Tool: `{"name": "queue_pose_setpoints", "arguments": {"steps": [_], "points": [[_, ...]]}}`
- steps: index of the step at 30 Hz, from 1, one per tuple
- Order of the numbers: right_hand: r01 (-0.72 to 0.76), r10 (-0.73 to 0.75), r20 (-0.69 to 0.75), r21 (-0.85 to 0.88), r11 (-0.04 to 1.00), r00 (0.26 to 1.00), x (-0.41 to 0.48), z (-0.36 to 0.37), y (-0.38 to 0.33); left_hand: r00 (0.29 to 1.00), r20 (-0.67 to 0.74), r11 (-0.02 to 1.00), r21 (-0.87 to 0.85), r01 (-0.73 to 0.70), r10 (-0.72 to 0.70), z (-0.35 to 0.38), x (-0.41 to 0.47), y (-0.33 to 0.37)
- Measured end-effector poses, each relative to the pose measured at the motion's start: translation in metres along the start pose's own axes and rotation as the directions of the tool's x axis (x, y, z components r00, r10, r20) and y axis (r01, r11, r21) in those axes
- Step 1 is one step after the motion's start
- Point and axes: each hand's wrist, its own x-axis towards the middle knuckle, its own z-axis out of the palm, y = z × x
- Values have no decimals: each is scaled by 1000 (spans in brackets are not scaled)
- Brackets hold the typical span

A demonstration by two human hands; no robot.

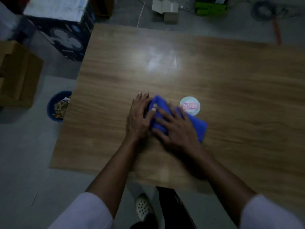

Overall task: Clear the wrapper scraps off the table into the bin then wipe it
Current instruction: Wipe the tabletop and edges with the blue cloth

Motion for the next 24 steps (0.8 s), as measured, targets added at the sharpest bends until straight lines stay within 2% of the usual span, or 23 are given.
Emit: {"name": "queue_pose_setpoints", "arguments": {"steps": [4, 7, 10, 14, 16, 18, 20, 24], "points": [[-289, 289, -14, 38, 957, 957, 71, -20, 27, 1000, -8, 1000, -29, 9, -9, -4, -57, 7], [-391, 392, -10, 62, 918, 920, 77, -19, 17, 1000, 5, 999, -36, 23, -23, -9, -104, 5], [-319, 320, -64, 23, 947, 945, 24, 4, -41, 999, -18, 998, -52, 42, -42, -17, -141, -1], [-40, 39, -35, -21, 999, 999, -87, 33, -117, 992, -55, 985, -136, 105, -113, -32, -160, 1], [-36, 35, -17, -43, 998, 999, -127, 36, -120, 987, -48, 971, -194, 142, -154, -38, -163, 3], [-149, 148, -22, -46, 988, 989, -145, 28, -98, 983, -32, 951, -261, 166, -180, -42, -164, 2], [-338, 336, -54, -39, 940, 940, -148, 18, -66, 986, -16, 947, -282, 152, -163, -41, -165, -3], [-678, 681, -129, 72, 731, 721, -118, 13, -44, 997, -4, 965, -252, 77, -81, -35, -167, -11]]}}
